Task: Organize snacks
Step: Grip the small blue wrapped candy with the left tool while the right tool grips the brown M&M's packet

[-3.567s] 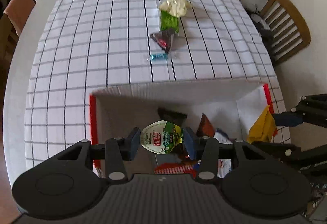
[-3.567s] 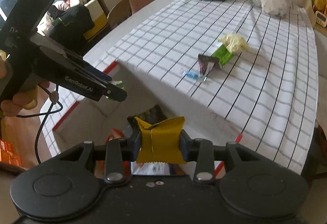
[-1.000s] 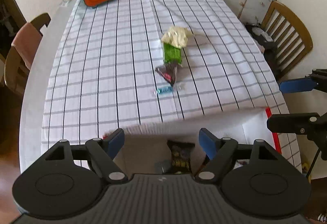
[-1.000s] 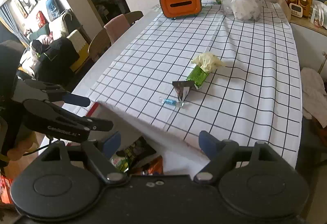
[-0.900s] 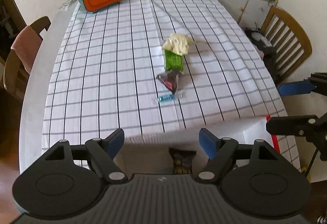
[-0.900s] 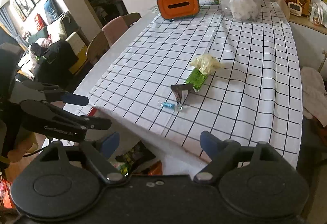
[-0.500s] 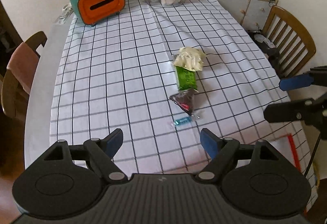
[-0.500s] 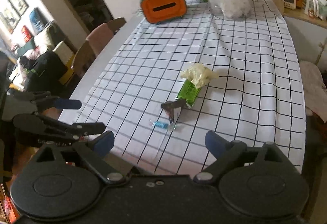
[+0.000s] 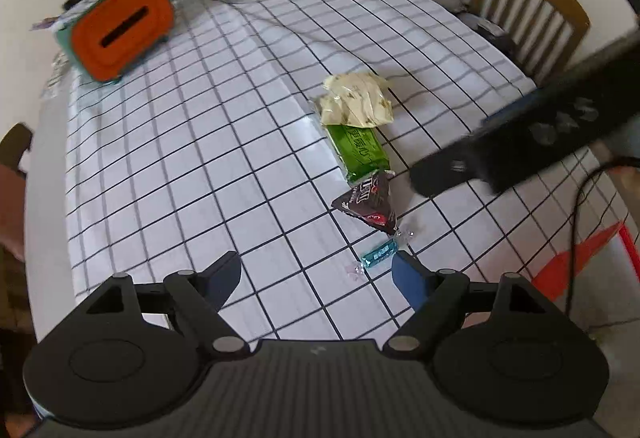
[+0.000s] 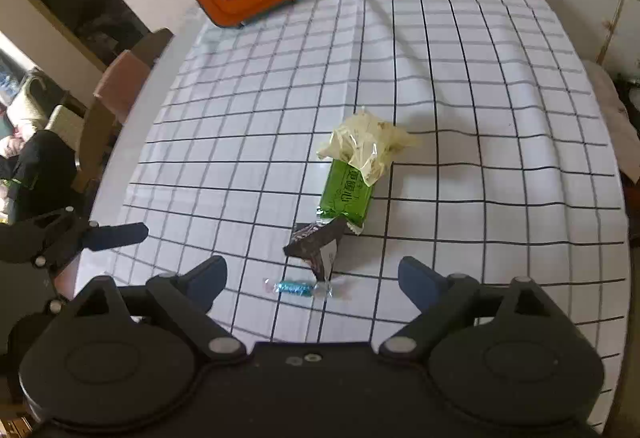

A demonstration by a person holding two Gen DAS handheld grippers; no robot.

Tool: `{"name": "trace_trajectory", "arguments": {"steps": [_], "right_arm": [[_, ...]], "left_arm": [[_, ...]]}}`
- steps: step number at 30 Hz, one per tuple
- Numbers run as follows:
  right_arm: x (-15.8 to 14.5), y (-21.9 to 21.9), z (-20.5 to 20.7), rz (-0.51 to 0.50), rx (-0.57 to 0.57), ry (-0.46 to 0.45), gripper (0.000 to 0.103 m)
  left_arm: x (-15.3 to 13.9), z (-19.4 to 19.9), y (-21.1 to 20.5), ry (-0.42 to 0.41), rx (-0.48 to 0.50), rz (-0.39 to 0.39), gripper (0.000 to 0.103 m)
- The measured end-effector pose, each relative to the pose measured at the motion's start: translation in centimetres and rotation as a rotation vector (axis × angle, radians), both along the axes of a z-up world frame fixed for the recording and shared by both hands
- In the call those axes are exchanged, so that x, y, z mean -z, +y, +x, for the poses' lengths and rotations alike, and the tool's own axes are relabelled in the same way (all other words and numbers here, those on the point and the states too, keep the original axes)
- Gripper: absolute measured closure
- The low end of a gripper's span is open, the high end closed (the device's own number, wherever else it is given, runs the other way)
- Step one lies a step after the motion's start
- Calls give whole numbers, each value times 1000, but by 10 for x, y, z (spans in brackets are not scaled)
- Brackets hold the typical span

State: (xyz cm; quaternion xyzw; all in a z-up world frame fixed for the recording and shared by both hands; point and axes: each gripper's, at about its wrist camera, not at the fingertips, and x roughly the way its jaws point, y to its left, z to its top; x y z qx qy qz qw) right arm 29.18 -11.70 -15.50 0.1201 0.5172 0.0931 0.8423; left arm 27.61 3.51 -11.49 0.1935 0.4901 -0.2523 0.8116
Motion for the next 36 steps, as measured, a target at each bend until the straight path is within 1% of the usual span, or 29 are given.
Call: {"name": "trace_trajectory", "arguments": {"steps": [3, 5, 9, 12, 15, 18, 20, 21, 23, 24, 25, 29, 33, 35, 36], "right_arm": [[16, 5, 15, 5, 22, 36, 14], [27, 10, 23, -2, 21, 55, 19], [49, 16, 37, -10, 21, 99, 22], [61, 20, 46, -23, 34, 126, 24], [69, 25, 53, -26, 38, 142, 28], [79, 32, 59, -42, 27, 160, 35], [84, 36, 60, -59, 15, 168, 45], [86, 38, 61, -65, 7, 174, 47], [88, 41, 61, -83, 2, 165, 56], [88, 42, 61, -90, -6, 161, 57], [88, 42, 61, -96, -15, 158, 61], [87, 43, 60, -119, -27, 142, 67], [84, 39, 54, -118, -25, 133, 70], [83, 28, 53, -109, -22, 139, 70], [83, 21, 51, -106, -16, 143, 70]], "left_arm": [[7, 6, 0, -12, 63, -2, 20], [11, 9, 0, -22, 103, -11, 20], [20, 16, -2, 28, 165, -45, 20], [31, 17, -8, 61, 208, -37, 20], [40, 20, -12, 84, 225, -34, 21], [46, 23, -15, 102, 230, -41, 21], [49, 23, -18, 108, 244, -43, 22], [50, 22, -19, 104, 252, -40, 22], [53, 21, -23, 109, 271, -38, 25], [55, 21, -24, 114, 277, -36, 26], [56, 22, -26, 116, 279, -34, 27], [63, 24, -31, 129, 300, -26, 36], [70, 24, -37, 137, 317, -18, 46], [74, 25, -40, 143, 321, -13, 53], [77, 25, -42, 145, 324, -8, 53]]}}
